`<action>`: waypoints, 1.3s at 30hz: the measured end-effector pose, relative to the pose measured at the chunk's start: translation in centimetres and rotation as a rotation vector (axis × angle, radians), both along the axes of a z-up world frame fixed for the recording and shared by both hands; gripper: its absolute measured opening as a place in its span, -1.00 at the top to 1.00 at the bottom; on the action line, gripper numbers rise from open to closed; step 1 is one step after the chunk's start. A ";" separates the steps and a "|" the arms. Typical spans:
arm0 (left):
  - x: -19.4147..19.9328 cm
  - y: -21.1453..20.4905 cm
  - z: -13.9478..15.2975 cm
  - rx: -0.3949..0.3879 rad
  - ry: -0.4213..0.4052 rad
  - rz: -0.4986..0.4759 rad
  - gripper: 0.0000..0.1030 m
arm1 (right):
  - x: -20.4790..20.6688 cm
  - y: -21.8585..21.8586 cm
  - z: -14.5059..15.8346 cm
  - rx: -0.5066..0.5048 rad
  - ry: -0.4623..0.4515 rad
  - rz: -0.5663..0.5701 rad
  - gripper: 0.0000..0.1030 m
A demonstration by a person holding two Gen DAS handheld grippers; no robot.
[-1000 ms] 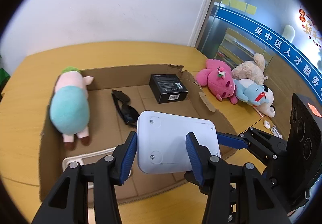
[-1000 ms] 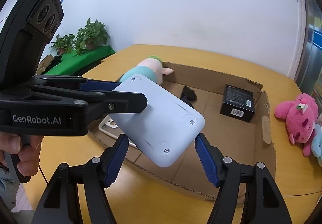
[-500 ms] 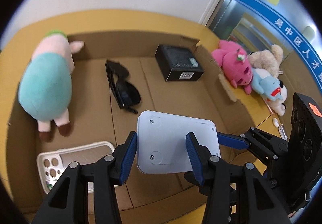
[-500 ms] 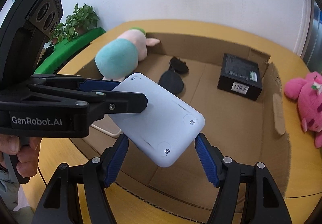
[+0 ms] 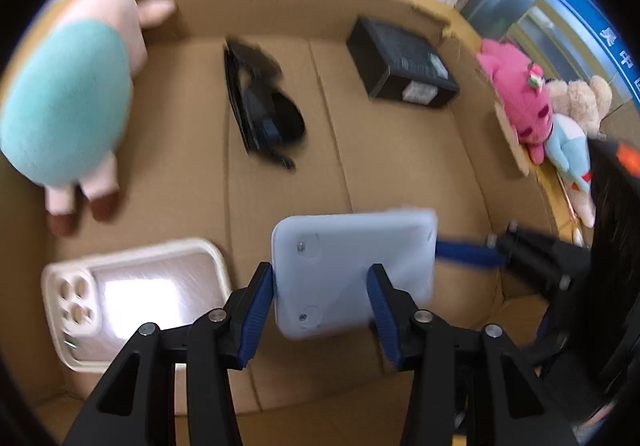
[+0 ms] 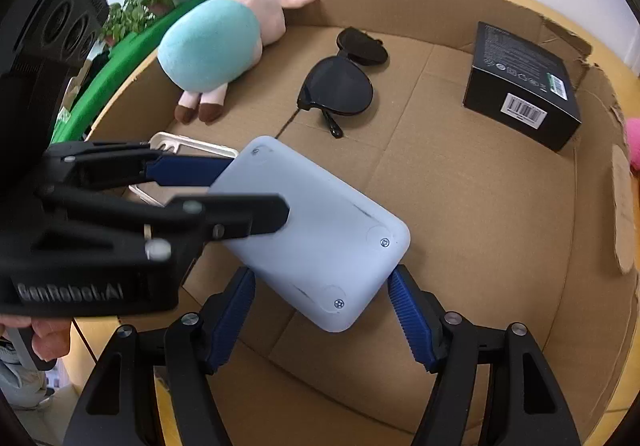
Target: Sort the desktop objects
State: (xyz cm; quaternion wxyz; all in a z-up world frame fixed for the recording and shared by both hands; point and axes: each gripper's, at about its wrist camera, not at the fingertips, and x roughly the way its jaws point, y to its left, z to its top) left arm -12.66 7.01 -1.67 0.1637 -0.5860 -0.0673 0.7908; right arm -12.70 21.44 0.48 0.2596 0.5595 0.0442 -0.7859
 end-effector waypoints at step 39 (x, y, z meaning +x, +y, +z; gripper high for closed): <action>12.8 -9.4 3.0 -0.208 0.633 0.254 -0.52 | 12.7 3.3 2.7 -0.010 0.587 -0.427 -0.99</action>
